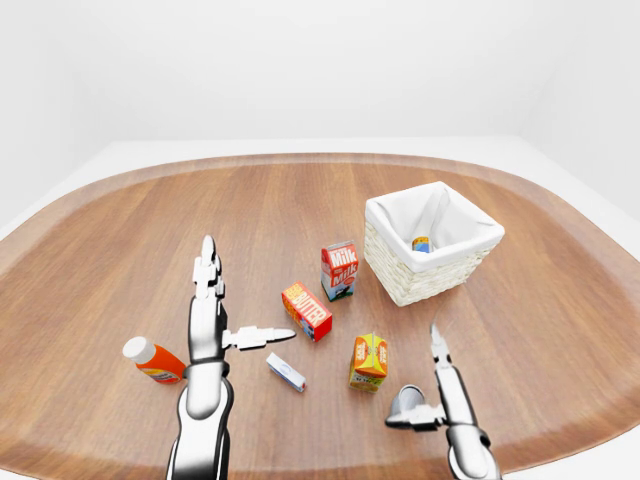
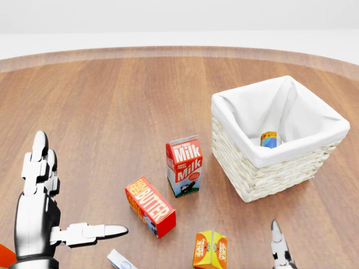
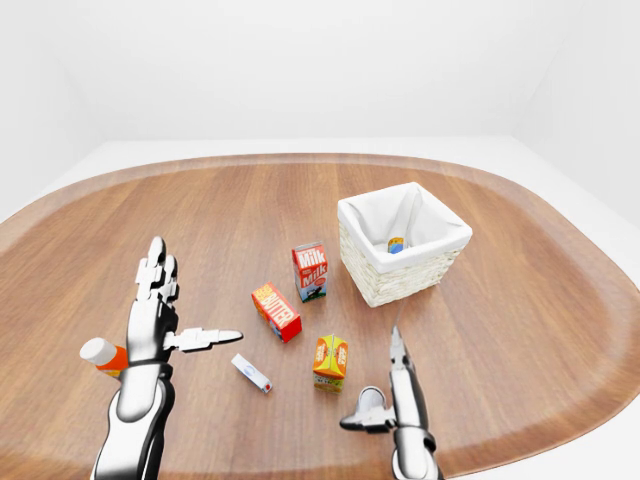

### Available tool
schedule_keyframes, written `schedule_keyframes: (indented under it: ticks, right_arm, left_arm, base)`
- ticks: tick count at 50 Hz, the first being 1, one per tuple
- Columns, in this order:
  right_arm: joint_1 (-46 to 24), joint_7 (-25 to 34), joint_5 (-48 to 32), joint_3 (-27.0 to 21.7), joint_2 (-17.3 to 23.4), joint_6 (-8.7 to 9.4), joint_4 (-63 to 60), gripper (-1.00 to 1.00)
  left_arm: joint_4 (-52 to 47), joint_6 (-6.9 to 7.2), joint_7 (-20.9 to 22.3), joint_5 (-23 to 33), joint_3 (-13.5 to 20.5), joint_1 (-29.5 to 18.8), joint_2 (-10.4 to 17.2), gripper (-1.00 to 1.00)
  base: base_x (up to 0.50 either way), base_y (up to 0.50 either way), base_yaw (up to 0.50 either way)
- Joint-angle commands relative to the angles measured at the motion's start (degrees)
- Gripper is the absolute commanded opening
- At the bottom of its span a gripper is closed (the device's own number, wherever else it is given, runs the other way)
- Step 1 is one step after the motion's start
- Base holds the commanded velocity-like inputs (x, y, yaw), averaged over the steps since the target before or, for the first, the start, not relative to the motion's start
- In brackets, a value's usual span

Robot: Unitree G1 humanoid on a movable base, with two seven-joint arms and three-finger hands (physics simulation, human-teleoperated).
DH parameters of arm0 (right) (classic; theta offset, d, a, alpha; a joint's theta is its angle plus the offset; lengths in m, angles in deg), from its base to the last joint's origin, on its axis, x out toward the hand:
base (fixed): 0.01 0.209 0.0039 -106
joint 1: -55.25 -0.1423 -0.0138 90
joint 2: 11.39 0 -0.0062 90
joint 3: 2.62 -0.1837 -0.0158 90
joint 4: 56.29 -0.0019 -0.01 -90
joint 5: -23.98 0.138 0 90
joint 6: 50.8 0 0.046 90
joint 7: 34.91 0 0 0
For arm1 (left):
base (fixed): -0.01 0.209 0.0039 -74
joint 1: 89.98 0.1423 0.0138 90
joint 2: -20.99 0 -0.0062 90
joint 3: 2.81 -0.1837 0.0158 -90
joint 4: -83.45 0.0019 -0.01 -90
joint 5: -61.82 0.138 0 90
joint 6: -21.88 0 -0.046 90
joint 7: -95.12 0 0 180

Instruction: Pick up the alphabet soup and the tomato sauce, and put them in the basket.

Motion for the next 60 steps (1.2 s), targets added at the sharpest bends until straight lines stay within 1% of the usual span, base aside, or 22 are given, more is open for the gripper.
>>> schedule_keyframes:
  ticks: [1, 12, 30, 60]
  right_arm:
    - [0.93, -0.11, -0.03, 0.37, 0.03, 0.0, -2.63, 1.0]
    - [1.34, -0.35, -0.25, 0.45, 0.04, 0.0, -2.45, 1.0]
    - [0.43, -2.41, -2.02, 0.53, 0.18, 0.0, 1.93, 1.0]
    - [0.79, -3.84, -3.39, 1.28, 0.41, 0.0, 3.33, 1.0]
  left_arm:
    - [0.0, 0.0, -0.13, -0.11, 0.22, -0.16, 0.02, 1.0]
    - [-0.15, 0.0, -0.08, -0.09, 0.18, 0.09, 0.0, 1.0]
    - [-0.13, 0.0, -0.06, -0.01, 0.11, 0.29, -0.03, 1.0]
    - [-0.28, 0.0, -0.06, 0.03, 0.11, 0.27, -0.04, 1.0]
  base:
    - [0.0, 0.0, 0.0]
    - [0.0, 0.0, 0.0]
    - [0.0, 0.0, 0.0]
    - [0.0, 0.0, 0.0]
